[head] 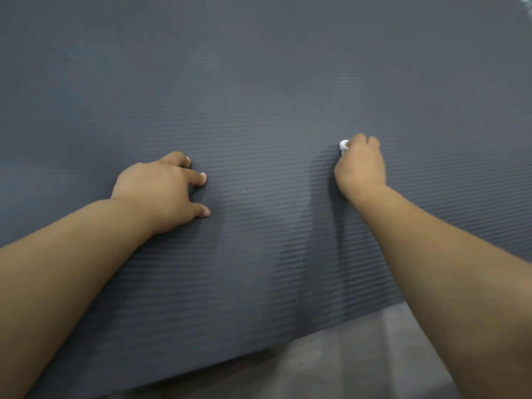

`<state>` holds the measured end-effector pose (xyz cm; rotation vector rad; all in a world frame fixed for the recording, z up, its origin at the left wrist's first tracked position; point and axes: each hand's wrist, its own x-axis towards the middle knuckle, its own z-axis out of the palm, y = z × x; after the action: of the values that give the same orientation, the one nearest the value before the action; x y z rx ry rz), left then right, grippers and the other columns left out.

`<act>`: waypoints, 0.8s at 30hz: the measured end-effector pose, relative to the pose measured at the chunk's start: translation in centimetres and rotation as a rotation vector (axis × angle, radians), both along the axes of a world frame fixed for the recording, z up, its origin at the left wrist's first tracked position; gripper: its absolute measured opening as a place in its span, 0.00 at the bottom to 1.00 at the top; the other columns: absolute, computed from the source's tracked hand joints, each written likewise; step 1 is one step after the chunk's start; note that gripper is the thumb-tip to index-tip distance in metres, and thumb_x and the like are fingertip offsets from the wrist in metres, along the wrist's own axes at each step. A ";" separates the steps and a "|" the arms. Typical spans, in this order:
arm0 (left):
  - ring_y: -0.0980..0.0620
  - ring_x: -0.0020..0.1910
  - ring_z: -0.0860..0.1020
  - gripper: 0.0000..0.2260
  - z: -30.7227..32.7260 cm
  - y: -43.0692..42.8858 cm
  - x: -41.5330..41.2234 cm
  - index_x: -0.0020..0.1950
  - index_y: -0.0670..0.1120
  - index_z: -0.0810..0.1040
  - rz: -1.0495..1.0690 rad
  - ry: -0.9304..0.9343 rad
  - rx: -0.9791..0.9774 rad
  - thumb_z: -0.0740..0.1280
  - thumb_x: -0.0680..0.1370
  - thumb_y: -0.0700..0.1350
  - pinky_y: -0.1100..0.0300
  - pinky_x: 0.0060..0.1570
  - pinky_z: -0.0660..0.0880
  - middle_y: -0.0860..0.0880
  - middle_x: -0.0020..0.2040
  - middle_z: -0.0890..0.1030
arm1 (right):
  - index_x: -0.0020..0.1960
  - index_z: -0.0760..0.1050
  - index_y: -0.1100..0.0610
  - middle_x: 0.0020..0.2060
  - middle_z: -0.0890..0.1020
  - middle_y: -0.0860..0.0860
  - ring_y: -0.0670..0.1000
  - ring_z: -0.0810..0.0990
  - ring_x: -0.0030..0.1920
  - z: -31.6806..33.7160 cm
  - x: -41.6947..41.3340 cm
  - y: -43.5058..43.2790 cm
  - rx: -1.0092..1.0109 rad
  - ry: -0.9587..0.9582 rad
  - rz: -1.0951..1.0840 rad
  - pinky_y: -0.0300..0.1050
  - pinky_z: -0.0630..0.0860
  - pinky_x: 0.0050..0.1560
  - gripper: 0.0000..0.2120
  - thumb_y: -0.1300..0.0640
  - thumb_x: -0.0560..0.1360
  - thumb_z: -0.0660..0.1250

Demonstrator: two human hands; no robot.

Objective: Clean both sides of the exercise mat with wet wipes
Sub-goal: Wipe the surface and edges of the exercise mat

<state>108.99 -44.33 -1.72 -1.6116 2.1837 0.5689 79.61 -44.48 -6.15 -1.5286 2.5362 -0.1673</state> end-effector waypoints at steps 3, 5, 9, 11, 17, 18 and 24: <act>0.52 0.69 0.67 0.28 -0.4 0.4 -0.2 0.70 0.62 0.67 0.018 0.006 -0.038 0.66 0.71 0.65 0.54 0.55 0.71 0.58 0.72 0.61 | 0.64 0.70 0.58 0.62 0.70 0.58 0.58 0.73 0.58 -1.1 5.3 -0.3 -0.069 -0.074 0.176 0.44 0.65 0.59 0.18 0.65 0.76 0.56; 0.53 0.68 0.67 0.28 -0.4 0.4 -0.1 0.69 0.62 0.67 0.019 0.008 -0.049 0.66 0.71 0.66 0.54 0.55 0.71 0.58 0.72 0.61 | 0.60 0.74 0.59 0.57 0.73 0.59 0.60 0.76 0.53 -1.7 9.0 1.2 -0.097 -0.166 0.499 0.48 0.71 0.53 0.16 0.67 0.74 0.60; 0.55 0.69 0.67 0.28 -0.3 0.3 0.0 0.70 0.63 0.66 0.013 0.001 -0.048 0.65 0.71 0.66 0.55 0.56 0.70 0.59 0.73 0.61 | 0.45 0.77 0.63 0.40 0.77 0.62 0.61 0.78 0.30 -0.9 7.9 2.7 -0.092 -0.165 1.082 0.44 0.71 0.25 0.10 0.70 0.64 0.66; 0.55 0.68 0.67 0.28 -0.3 0.2 -0.1 0.70 0.62 0.66 0.013 -0.003 -0.041 0.65 0.71 0.66 0.56 0.55 0.70 0.59 0.73 0.61 | 0.49 0.77 0.62 0.45 0.77 0.63 0.62 0.80 0.39 -1.1 4.0 0.7 -0.119 -0.084 0.921 0.48 0.77 0.34 0.12 0.68 0.68 0.60; 0.53 0.60 0.73 0.28 -0.5 -0.6 -0.8 0.64 0.60 0.73 0.028 -0.031 -0.033 0.70 0.66 0.67 0.57 0.50 0.71 0.59 0.64 0.68 | 0.60 0.72 0.65 0.60 0.73 0.62 0.59 0.70 0.61 -0.8 -0.5 -4.7 -0.081 0.028 0.045 0.43 0.63 0.56 0.13 0.63 0.78 0.56; 0.52 0.59 0.73 0.28 -0.5 -0.8 -0.9 0.63 0.60 0.73 0.032 -0.032 -0.031 0.70 0.65 0.67 0.57 0.49 0.71 0.59 0.63 0.69 | 0.61 0.72 0.64 0.60 0.74 0.61 0.58 0.70 0.61 -0.9 1.5 -5.0 -0.103 -0.008 0.063 0.42 0.63 0.57 0.14 0.63 0.78 0.56; 0.54 0.60 0.73 0.28 -0.1 -1.2 -0.2 0.61 0.61 0.74 0.021 0.005 -0.014 0.71 0.63 0.68 0.58 0.50 0.69 0.60 0.63 0.70 | 0.53 0.77 0.62 0.50 0.77 0.62 0.63 0.77 0.51 -1.8 10.7 -1.3 -0.155 -0.259 0.764 0.55 0.75 0.52 0.12 0.65 0.74 0.59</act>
<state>108.76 -45.49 -1.80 -1.6434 2.1817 0.5655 90.29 -45.76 -7.95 -2.2352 1.6343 -0.4195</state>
